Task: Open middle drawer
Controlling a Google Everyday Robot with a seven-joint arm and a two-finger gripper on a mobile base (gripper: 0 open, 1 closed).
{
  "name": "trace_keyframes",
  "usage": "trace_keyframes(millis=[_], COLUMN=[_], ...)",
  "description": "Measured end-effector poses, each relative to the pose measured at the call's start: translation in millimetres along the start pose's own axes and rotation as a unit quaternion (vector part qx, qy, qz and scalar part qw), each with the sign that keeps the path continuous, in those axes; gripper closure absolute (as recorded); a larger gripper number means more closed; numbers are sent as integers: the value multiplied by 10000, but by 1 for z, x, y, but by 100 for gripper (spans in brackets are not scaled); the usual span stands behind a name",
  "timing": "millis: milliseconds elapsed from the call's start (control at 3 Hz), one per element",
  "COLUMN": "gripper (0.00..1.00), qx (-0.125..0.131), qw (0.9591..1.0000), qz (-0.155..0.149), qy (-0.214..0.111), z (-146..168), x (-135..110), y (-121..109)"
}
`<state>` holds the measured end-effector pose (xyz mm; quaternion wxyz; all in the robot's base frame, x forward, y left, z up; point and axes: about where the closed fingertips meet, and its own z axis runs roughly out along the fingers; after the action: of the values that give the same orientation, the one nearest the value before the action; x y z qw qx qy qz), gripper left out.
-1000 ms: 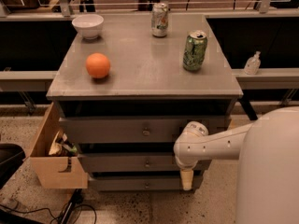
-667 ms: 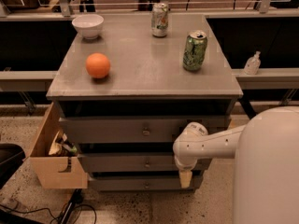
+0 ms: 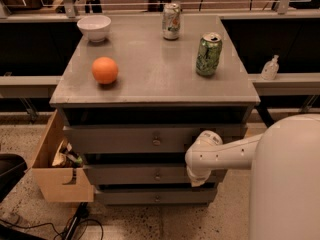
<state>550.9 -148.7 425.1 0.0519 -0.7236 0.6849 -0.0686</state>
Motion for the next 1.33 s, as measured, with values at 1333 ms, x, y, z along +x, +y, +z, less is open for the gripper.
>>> trace_keyframes(millis=[1333], gripper=[100], qx=[-9], qw=[10000], qz=[-1], qy=[1], z=[-7], x=[0], y=[0])
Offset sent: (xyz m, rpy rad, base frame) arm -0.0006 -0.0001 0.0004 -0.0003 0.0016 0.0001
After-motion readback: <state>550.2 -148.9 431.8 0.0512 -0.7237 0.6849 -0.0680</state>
